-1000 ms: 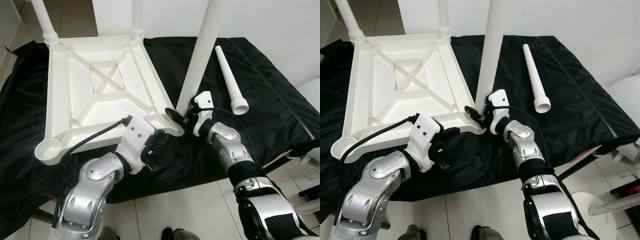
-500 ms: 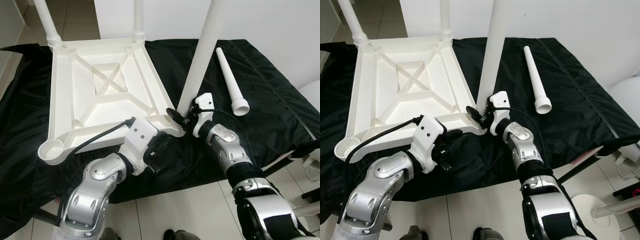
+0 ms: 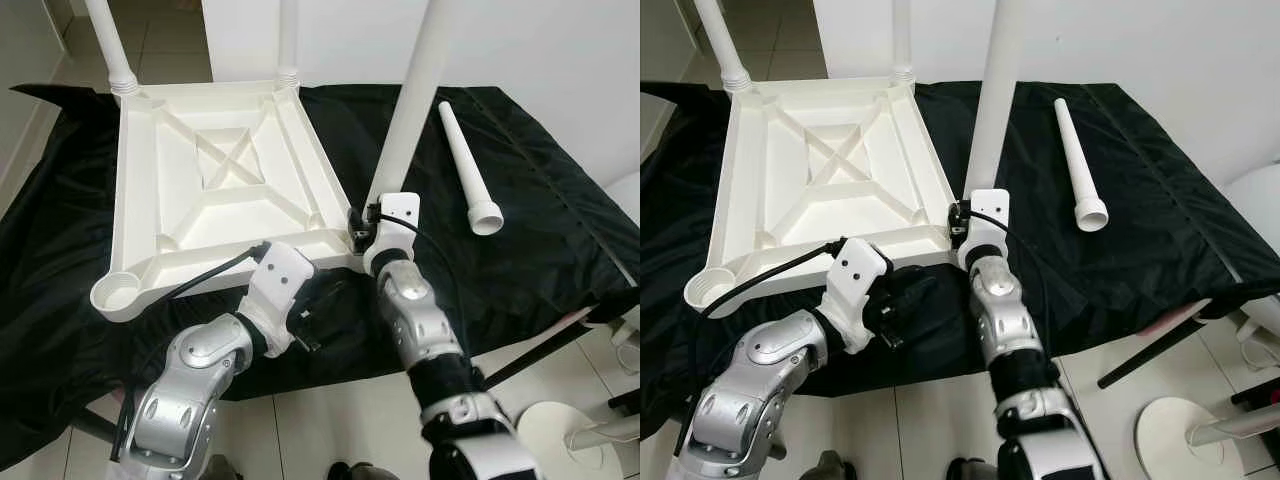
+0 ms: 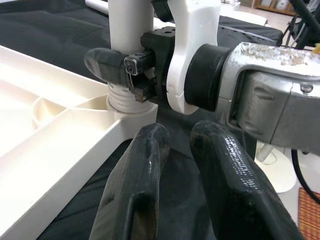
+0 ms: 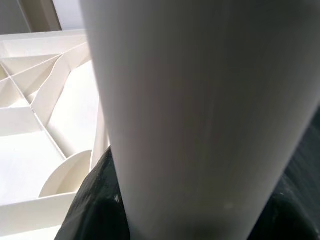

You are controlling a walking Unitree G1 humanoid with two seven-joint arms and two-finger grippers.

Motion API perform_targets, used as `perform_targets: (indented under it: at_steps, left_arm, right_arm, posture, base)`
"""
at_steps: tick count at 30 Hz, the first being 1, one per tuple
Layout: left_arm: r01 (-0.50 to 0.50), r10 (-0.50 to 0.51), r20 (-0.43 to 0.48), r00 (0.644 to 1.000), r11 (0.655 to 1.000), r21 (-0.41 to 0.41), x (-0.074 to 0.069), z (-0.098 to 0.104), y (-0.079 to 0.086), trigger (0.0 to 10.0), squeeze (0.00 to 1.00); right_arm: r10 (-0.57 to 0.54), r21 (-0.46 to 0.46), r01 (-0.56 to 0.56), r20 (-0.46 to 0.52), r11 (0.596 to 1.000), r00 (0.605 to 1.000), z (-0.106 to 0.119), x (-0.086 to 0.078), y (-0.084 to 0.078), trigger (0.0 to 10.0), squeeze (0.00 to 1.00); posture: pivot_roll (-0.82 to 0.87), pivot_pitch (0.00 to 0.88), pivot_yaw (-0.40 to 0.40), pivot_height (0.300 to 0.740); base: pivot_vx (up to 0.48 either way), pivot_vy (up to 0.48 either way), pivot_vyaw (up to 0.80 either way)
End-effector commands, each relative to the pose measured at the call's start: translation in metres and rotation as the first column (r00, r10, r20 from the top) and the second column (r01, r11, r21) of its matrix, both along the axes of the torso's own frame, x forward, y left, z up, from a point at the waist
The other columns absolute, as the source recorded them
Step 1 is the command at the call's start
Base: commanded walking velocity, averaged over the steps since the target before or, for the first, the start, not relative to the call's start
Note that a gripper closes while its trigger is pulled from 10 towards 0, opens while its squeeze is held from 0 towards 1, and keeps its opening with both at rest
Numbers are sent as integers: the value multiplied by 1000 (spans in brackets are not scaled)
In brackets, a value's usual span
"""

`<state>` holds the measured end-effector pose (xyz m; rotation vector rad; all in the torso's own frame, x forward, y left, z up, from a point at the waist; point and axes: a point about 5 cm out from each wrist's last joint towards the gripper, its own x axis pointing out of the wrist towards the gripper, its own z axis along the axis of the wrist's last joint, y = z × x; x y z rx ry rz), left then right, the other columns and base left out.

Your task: Building children table

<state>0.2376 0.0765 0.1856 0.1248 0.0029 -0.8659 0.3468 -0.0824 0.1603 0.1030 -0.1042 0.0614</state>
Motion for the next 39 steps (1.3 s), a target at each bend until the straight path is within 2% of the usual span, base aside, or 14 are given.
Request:
perform_targets:
  at_steps: [1,9,10,16,19,22,23,24,25,31,32,33,35,39]
  left_arm:
    - [-88,88,15,996,996,-11,0,1,2,10000,0]
    - [-88,89,15,996,996,-8,1,2,2,10000,0]
    - [-92,92,16,996,996,-9,1,2,3,10000,0]
    - [-94,94,14,995,996,-10,0,2,3,10000,0]
    - [-96,96,15,995,995,-9,0,2,3,10000,0]
    - [-96,96,15,995,995,-9,1,2,3,10000,0]
    - [-96,96,14,995,995,-9,1,2,4,10000,0]
    - [-96,96,14,995,995,-9,1,2,4,10000,0]
    - [-95,95,16,995,995,-5,1,2,4,10000,0]
    - [-91,91,15,996,996,-5,2,2,4,10000,0]
    - [-90,90,18,996,996,-5,2,3,4,10000,0]
    - [-90,90,18,996,996,-5,2,3,4,10000,0]
    - [-89,89,24,996,996,-2,4,4,4,10000,0]
    - [-88,88,29,996,996,1,4,5,5,10000,0]
  right_arm:
    - [-15,33,17,-63,999,998,-14,-5,2,10000,0]
    - [-31,9,31,-22,999,999,-4,-4,-4,10000,0]
    - [1,50,-2,25,999,1000,6,-5,-7,10000,1000]
    - [22,56,-24,45,998,999,12,-6,-14,10000,1000]
    - [169,-3,-169,25,986,985,10,-2,-24,10000,1000]
    - [204,-11,-204,20,979,979,10,-1,-26,10000,1000]
    - [252,-15,-252,13,968,968,9,-1,-28,10000,129]
    - [252,-15,-252,13,968,968,9,-1,-28,10000,129]
    - [294,-38,-293,19,955,956,11,0,-31,10000,0]
    - [384,-91,-382,4,920,923,10,2,-34,10000,0]
    - [450,-135,-446,-1,885,893,9,4,-32,10000,0]
    - [450,-135,-446,-1,885,893,9,4,-32,10000,0]
    - [569,-223,-561,-31,797,821,7,9,-28,10000,0]
    - [630,-247,-624,-62,741,774,5,12,-25,10000,0]
  posture:
    - [27,102,-49,740]
    - [26,111,-49,740]
    - [26,113,-50,740]
    - [26,114,-50,740]
    - [26,114,-48,740]
    - [26,114,-48,740]
    - [25,115,-44,740]
    - [25,115,-44,740]
    - [24,115,-42,740]
    - [22,113,-37,740]
    - [24,108,-33,740]
    - [24,108,-33,740]
    - [29,103,-28,740]
    - [33,100,-26,740]
  base:
    - [0,0,0]
    - [0,0,0]
    - [0,0,0]
    - [0,0,0]
    - [0,0,0]
    - [0,0,0]
    - [0,0,0]
    - [0,0,0]
    - [0,0,0]
    - [0,0,0]
    - [0,0,0]
    - [0,0,0]
    - [0,0,0]
    - [0,0,0]
